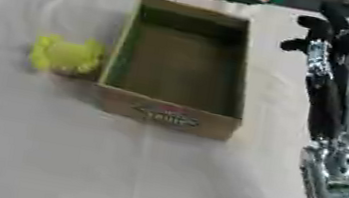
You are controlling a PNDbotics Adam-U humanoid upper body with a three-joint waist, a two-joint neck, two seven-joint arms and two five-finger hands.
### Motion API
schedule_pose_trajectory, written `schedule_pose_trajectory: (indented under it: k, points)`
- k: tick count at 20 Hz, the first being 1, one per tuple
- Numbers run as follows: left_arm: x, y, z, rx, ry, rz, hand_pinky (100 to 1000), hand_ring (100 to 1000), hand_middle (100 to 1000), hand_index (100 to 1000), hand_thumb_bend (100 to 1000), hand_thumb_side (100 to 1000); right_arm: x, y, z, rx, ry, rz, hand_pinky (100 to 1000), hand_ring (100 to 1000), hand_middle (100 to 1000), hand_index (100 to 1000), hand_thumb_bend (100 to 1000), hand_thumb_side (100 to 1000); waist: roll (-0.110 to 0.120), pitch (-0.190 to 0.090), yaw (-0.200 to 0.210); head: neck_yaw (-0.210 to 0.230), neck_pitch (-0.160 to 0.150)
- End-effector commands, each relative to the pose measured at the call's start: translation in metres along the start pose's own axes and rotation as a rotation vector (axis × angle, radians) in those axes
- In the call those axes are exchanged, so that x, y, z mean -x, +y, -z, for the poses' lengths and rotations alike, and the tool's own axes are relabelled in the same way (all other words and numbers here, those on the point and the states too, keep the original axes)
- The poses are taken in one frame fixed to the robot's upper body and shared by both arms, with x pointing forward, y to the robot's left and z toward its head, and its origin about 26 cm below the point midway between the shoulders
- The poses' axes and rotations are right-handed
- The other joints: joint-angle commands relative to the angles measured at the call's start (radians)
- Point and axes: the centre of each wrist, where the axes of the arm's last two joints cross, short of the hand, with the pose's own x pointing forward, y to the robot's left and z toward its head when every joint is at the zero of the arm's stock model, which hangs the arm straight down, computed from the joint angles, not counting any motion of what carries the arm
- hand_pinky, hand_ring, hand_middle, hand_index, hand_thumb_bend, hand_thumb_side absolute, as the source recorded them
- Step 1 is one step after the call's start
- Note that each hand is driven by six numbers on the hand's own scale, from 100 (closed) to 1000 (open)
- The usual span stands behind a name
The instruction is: Pick up objects on the table and place them in the box.
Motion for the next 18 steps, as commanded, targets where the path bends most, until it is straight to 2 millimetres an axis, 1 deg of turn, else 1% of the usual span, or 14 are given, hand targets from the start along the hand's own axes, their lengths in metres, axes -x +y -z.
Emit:
schedule_pose_trajectory:
  k: [1, 5, 8, 13, 17, 18]
  points:
    - [-0.004, 0.002, 0.007, 0.008, -0.026, 0.009, 627, 665, 595, 779, 100, 675, -0.007, -0.003, 0.003, -0.006, -0.032, -0.013, 815, 604, 737, 949, 100, 753, 0.001, -0.018, -0.004, 0.0, -0.012]
    - [-0.004, 0.002, 0.008, 0.005, -0.025, 0.013, 624, 658, 596, 783, 100, 670, -0.007, -0.003, 0.003, 0.0, -0.029, -0.008, 814, 604, 739, 961, 100, 752, 0.003, -0.017, -0.014, -0.006, -0.016]
    - [-0.005, 0.005, 0.008, 0.014, -0.029, 0.028, 600, 635, 597, 793, 100, 670, -0.007, -0.003, 0.003, 0.001, -0.028, -0.006, 814, 604, 740, 959, 100, 753, 0.005, -0.018, -0.017, -0.01, -0.013]
    - [-0.009, 0.021, 0.017, 0.085, -0.099, 0.119, 581, 628, 608, 808, 100, 656, -0.006, -0.003, 0.002, -0.001, -0.024, -0.007, 813, 606, 739, 957, 100, 753, 0.009, -0.028, -0.011, -0.034, 0.027]
    - [-0.014, 0.035, 0.03, 0.172, -0.184, 0.207, 577, 639, 622, 819, 100, 634, -0.006, -0.004, 0.001, -0.003, -0.021, -0.013, 813, 607, 738, 955, 100, 756, 0.015, -0.038, -0.011, -0.043, 0.042]
    - [-0.016, 0.038, 0.033, 0.193, -0.206, 0.228, 572, 626, 606, 820, 100, 629, -0.006, -0.004, 0.001, -0.003, -0.02, -0.014, 814, 608, 739, 955, 100, 756, 0.016, -0.04, -0.01, -0.044, 0.043]
